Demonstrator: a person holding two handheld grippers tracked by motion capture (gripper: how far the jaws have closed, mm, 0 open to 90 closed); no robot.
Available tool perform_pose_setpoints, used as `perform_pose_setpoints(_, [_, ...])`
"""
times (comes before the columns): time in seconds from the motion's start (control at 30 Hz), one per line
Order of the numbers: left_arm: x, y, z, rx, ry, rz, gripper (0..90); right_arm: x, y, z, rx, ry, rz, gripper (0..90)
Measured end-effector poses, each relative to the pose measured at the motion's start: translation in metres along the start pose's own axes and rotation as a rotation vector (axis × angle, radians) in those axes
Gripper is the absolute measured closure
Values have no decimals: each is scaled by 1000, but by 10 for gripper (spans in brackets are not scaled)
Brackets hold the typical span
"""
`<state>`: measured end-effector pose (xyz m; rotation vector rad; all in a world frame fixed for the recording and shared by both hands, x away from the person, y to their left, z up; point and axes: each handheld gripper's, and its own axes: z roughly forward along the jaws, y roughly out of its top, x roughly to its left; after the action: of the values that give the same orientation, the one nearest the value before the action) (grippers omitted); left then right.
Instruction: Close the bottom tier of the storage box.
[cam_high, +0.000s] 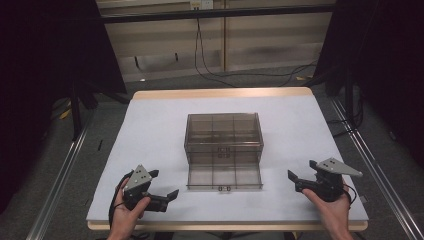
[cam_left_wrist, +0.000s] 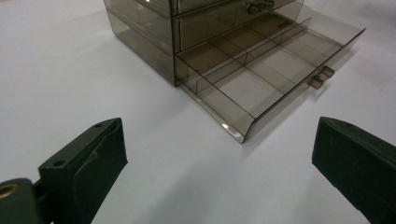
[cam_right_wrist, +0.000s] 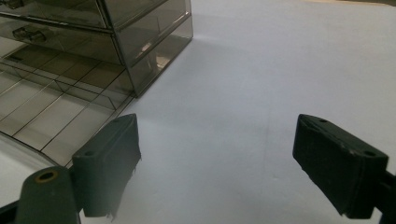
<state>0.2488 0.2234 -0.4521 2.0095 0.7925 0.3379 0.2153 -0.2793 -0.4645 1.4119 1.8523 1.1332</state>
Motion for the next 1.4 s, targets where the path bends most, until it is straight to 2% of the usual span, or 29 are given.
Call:
perform_pose_setpoints(0.07, [-2, 1, 0, 4, 2, 23, 26, 1, 0, 1, 7, 8, -7, 144])
perform_pose_setpoints(0.23, [-4, 0, 4, 19, -17, 31, 28, 4, 0, 1, 11, 23, -18, 145])
perform_pose_setpoints(0.37, [-6, 1, 6, 12, -48, 10, 32, 3, -1, 1, 17, 31, -6, 148])
perform_pose_setpoints(0.4, [-6, 2, 7, 14, -50, 18, 34, 3, -1, 1, 19, 29, -6, 151])
perform_pose_setpoints(0.47, [-10, 4, 9, 19, -35, 21, 43, 4, -1, 0, 14, 28, -10, 161])
perform_pose_setpoints(0.5, [-11, 4, 11, 12, -43, 9, 50, 4, -1, 0, 13, 32, -10, 164])
perform_pose_setpoints(0.6, [-13, 5, 12, 15, -42, 13, 54, 4, -1, 1, 12, 36, -12, 170])
perform_pose_setpoints(0.63, [-13, 6, 12, 23, -52, 27, 96, 5, 0, 1, 14, 39, -12, 173])
perform_pose_setpoints(0.67, [-15, 6, 13, 27, -62, 33, 96, 5, 0, 1, 14, 39, -12, 173])
perform_pose_setpoints(0.8, [-21, 9, 15, 41, -69, 53, 190, 7, -1, 1, 11, 51, 1, 191])
perform_pose_setpoints(0.9, [-25, 10, 17, 25, -91, 56, 189, 7, 0, 1, 13, 50, -1, 191])
perform_pose_setpoints(0.97, [-28, 11, 17, 26, -91, 67, 221, 7, 0, 1, 15, 53, 0, 191])
perform_pose_setpoints(1.07, [-33, 13, 20, 50, -95, 105, 245, 8, 0, 2, 16, 56, 3, 190])
perform_pose_setpoints(1.17, [-37, 13, 23, 77, -108, 124, 261, 8, 0, 3, 20, 58, 1, 189])
perform_pose_setpoints(1.23, [-42, 14, 24, 98, -108, 173, 261, 8, 1, 3, 20, 58, 0, 190])
perform_pose_setpoints(1.27, [-44, 14, 25, 97, -116, 160, 262, 9, 1, 3, 21, 58, -1, 190])
perform_pose_setpoints(1.4, [-45, 18, 27, 92, -127, 172, 322, 9, 1, 4, 21, 62, -2, 191])
